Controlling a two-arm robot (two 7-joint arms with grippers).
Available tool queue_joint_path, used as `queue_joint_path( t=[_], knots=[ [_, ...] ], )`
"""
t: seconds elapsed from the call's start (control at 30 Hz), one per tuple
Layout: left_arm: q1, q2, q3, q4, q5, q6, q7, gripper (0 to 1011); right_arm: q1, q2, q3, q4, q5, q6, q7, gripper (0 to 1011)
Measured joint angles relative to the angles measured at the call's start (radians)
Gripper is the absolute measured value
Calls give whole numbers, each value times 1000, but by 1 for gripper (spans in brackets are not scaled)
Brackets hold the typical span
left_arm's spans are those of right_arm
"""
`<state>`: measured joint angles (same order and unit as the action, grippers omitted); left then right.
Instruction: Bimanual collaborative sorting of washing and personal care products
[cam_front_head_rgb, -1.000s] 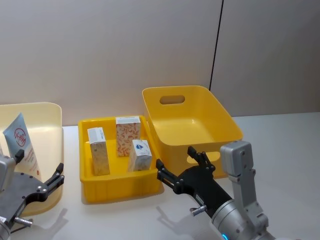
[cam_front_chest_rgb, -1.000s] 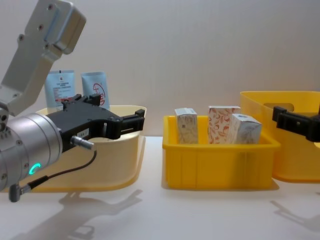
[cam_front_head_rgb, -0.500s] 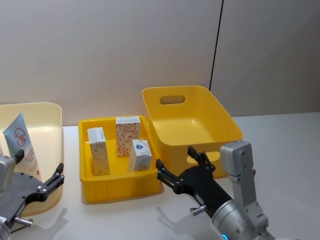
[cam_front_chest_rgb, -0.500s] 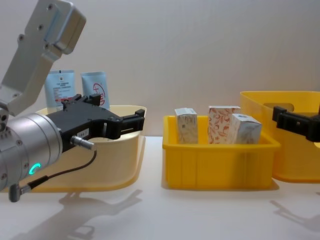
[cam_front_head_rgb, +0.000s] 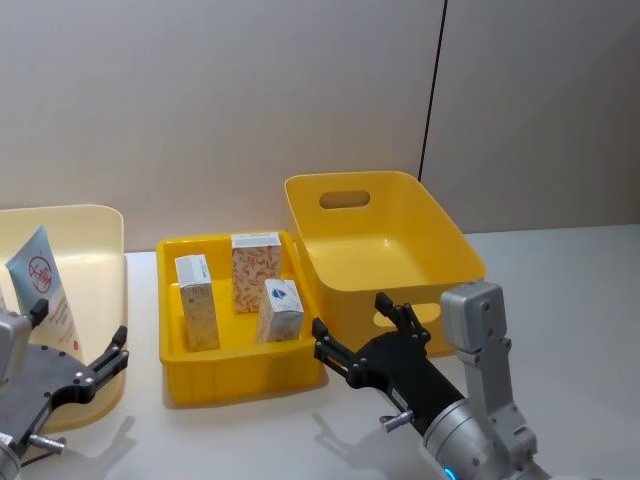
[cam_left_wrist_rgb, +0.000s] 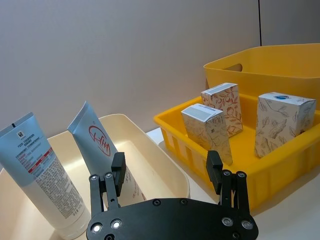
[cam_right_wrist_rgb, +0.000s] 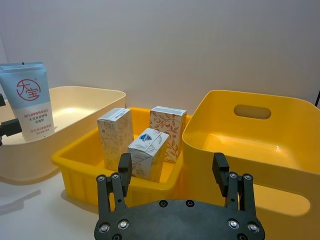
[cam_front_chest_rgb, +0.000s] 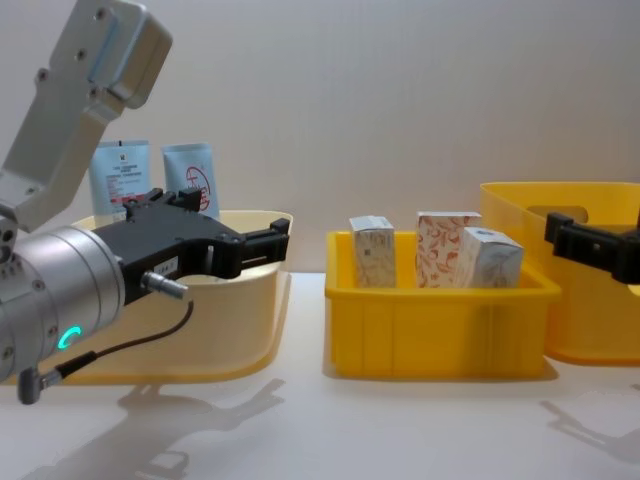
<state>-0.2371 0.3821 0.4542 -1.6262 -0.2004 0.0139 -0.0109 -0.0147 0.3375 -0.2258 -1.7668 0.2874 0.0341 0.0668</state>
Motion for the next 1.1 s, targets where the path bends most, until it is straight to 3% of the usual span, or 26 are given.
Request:
queue_joint_path(
  t=[0.57, 0.73, 1.1],
  knots=[
    [0, 0, 0, 0, 0, 0, 0, 1003, 7, -18, -12, -9, -10, 23, -12, 1001],
    [0, 0, 0, 0, 0, 0, 0, 1003, 13, -42, -34, -34, -22, 73, -34, 1001],
    [0, 0, 0, 0, 0, 0, 0, 1003, 33, -109, -76, -83, -37, 246, -100, 1001]
  ],
)
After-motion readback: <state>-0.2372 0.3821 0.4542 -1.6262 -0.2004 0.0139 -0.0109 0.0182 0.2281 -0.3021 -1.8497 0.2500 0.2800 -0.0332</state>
